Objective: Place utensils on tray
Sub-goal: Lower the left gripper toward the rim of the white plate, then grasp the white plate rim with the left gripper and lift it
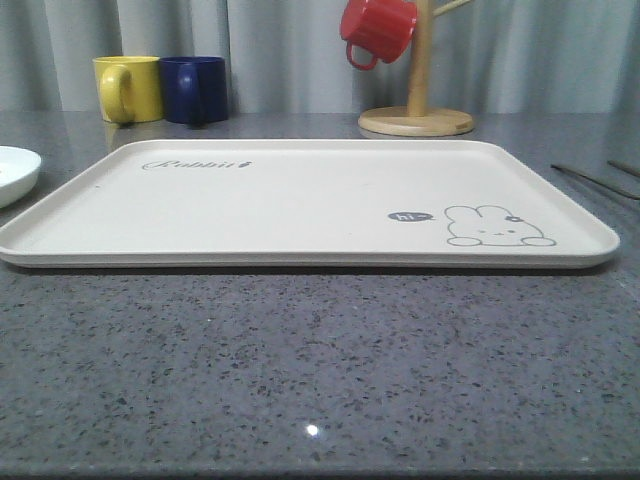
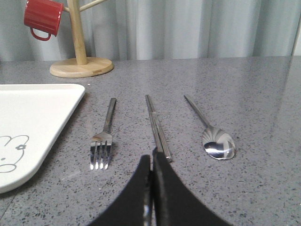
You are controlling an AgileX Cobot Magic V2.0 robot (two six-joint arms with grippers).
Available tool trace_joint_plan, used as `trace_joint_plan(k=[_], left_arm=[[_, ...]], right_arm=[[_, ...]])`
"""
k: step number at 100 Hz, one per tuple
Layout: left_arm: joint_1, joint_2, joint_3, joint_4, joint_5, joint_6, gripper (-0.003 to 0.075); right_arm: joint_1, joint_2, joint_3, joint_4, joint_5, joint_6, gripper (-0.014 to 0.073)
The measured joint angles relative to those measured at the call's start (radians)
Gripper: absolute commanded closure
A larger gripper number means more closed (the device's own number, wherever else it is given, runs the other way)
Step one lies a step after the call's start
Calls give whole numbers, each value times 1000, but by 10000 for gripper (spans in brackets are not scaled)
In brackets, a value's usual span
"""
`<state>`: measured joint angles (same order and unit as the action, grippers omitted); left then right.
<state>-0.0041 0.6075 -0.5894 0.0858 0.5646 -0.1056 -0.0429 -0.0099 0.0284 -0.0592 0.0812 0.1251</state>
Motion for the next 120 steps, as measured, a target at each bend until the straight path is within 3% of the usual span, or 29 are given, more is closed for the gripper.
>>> trace_joint_plan(k=[16,26,50,91,106,120], left_arm=[[0,211,-108,0,4,-8,377],[0,323,-177,0,4,-10,268],[76,561,-383,0,83,-56,269],[232,973,-744,-72,538,-62,269],[240,1063,-788,-76,573,-62,273],[240,1117,-813,-78,574,-62,322]], right_arm=[[0,0,0,0,0,0,655],[0,0,0,0,0,0,655],[0,0,0,0,0,0,655],[0,0,0,0,0,0,655],[0,0,0,0,0,0,655],[0,0,0,0,0,0,655]])
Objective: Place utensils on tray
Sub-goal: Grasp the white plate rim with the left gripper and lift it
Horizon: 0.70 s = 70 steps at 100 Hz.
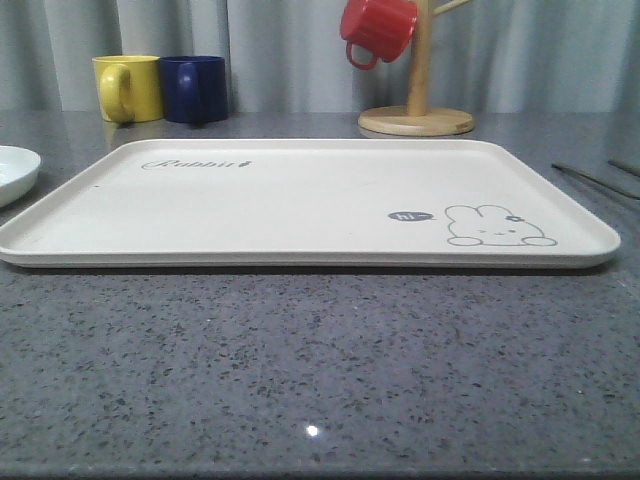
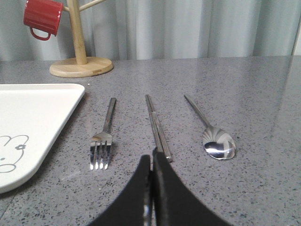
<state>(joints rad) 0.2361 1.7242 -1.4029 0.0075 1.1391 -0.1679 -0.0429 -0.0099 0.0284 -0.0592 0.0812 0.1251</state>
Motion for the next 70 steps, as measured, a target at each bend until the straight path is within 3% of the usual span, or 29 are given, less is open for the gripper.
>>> trace_joint_plan(k=[55,70], left_arm=[[0,32,-6,-7,10,0,737],[0,32,-13,-7,19,0,739]], right_arm=[[0,0,0,0,0,0,655],[0,0,0,0,0,0,655]])
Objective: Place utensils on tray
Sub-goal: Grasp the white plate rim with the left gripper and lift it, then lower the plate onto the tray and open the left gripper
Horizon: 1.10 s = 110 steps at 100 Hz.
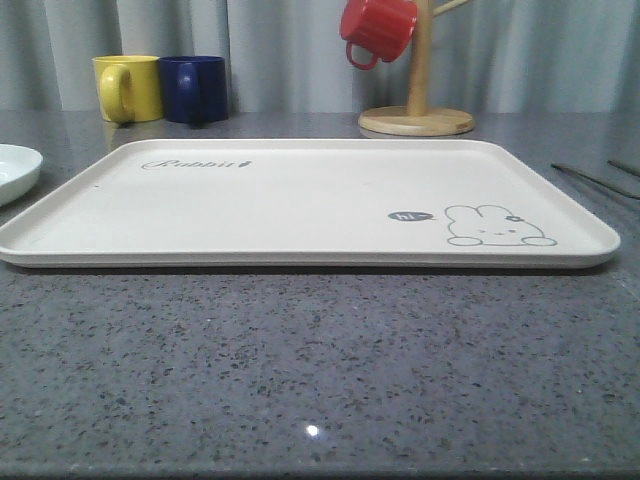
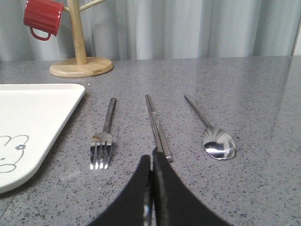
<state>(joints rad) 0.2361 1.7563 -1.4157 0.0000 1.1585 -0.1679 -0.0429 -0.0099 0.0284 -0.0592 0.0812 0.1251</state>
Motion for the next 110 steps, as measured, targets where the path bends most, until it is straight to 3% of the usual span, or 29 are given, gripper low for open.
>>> trace_joint_plan(k=[29,58,76,110], left_arm=[[10,-17,-64,-48,8,0,739],[-16,-113,-124,-361,-20,168,739],[-144,-124,-124,-438,3,258,739],[-367,-8,-124,-402,-3,279,739]], right_arm=[[0,0,0,0,0,0,655],[0,0,0,0,0,0,655],[0,0,0,0,0,0,655],[0,0,0,0,0,0,655]])
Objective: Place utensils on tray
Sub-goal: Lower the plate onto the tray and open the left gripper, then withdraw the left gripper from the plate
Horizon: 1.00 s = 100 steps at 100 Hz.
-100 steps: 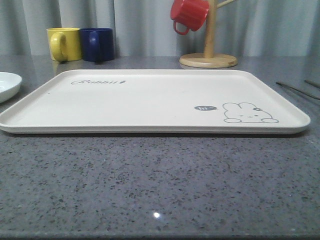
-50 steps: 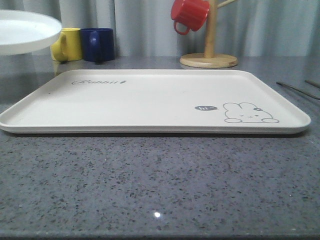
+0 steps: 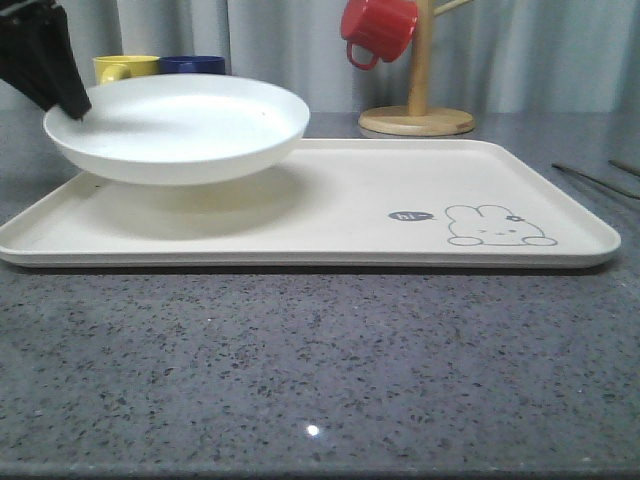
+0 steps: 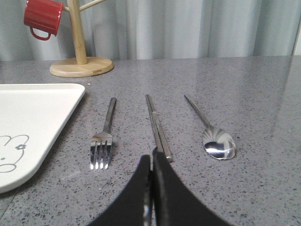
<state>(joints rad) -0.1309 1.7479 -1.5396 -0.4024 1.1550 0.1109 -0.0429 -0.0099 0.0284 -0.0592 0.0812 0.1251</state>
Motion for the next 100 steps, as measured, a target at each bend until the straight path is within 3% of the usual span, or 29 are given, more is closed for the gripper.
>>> trace_joint_plan(k=[31,38,50,59,73,92,100], left_arm=[[-12,70,0,29,-30,0,713],[-12,74,0,29,-30,0,641],[-12,76,0,29,-33,0,449],[-12,76,0,29,-33,0,379],[-12,74,-28,44,-33,2,458],[-12,-17,-50,190,-88,-59,729],[-12,-73,-50,308,-97,-111,739]], right_arm=[[0,0,0,0,0,0,655],[0,0,0,0,0,0,655],[0,0,0,0,0,0,655],[0,0,0,0,0,0,655],[0,0,0,0,0,0,655],[0,0,0,0,0,0,655],[0,0,0,0,0,0,655]])
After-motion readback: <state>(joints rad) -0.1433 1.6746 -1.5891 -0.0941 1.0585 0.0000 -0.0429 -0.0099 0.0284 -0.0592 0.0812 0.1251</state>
